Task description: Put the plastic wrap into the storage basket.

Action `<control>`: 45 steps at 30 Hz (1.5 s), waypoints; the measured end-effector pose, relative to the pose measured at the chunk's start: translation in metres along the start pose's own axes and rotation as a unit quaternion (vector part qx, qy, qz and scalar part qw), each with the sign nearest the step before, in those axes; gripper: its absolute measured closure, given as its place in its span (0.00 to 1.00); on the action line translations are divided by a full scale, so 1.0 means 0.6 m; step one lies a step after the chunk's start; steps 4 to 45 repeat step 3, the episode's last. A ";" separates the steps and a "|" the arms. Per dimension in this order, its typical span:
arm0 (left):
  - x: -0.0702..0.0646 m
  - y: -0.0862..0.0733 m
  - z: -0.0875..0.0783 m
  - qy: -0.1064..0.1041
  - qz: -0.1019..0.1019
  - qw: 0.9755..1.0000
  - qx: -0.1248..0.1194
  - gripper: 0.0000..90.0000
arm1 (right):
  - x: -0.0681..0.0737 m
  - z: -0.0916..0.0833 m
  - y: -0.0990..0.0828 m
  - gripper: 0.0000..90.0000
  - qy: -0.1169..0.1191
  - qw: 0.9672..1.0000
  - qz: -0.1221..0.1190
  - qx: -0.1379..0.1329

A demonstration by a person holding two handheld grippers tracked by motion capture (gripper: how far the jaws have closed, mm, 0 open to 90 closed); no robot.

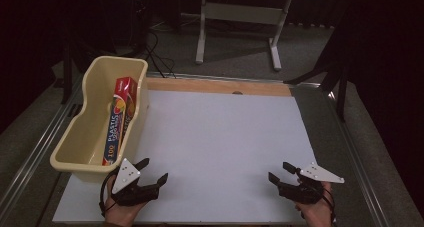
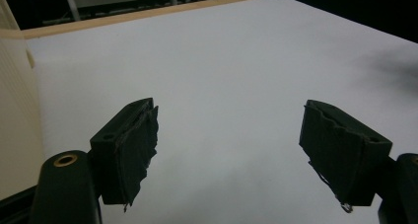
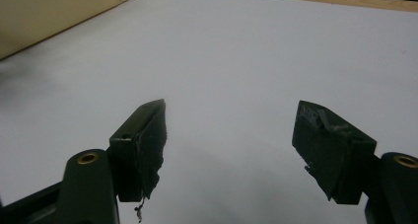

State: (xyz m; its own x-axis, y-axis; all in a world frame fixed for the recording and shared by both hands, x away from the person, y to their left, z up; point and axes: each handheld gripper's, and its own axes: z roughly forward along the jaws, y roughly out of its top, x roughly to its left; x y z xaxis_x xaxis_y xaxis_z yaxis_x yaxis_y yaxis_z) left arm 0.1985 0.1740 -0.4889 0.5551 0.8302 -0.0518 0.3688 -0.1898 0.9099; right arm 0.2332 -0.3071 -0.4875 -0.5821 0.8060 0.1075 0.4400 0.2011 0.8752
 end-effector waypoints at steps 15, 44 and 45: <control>-0.001 0.000 0.003 -0.002 -0.002 1.000 0.004 0.25 | 0.000 0.008 -0.004 0.32 -0.006 1.000 -0.010 0.014; -0.001 0.000 0.003 -0.002 -0.002 1.000 0.004 0.25 | 0.000 0.008 -0.004 0.32 -0.006 1.000 -0.010 0.014; -0.001 0.000 0.003 -0.002 -0.002 1.000 0.004 0.25 | 0.000 0.008 -0.004 0.32 -0.006 1.000 -0.010 0.014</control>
